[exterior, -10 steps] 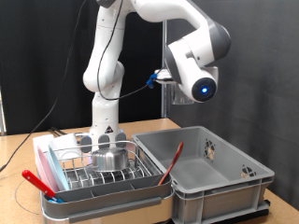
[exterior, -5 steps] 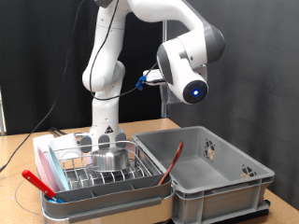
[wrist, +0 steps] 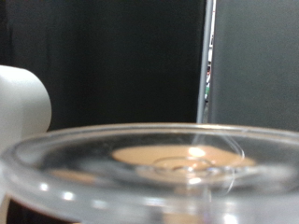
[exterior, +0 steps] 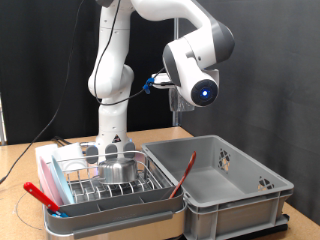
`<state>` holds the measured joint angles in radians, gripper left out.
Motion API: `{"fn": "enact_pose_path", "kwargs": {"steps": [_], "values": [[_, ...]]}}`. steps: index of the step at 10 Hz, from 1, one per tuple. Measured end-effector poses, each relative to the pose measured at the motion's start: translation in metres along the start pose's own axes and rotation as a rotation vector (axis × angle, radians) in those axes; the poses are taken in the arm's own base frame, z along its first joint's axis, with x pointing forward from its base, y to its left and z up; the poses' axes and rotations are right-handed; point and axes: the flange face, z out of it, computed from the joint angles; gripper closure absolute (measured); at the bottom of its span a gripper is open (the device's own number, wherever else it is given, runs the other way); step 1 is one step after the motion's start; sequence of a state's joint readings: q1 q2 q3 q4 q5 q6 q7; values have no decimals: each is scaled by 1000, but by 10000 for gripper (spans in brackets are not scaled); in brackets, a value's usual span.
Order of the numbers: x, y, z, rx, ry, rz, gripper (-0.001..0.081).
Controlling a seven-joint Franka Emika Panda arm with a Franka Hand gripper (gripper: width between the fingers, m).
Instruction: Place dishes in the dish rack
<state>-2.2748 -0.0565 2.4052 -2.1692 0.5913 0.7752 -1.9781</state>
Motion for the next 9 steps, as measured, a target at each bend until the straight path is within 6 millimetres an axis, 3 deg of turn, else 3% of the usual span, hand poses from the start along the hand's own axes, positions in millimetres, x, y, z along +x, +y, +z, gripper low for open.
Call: {"fn": "enact_pose_path", "kwargs": {"steps": [4,9], "values": [[-22,-8,0,71,-39,25,696],[-74,-68,-15,60,-13,14,696]]}}
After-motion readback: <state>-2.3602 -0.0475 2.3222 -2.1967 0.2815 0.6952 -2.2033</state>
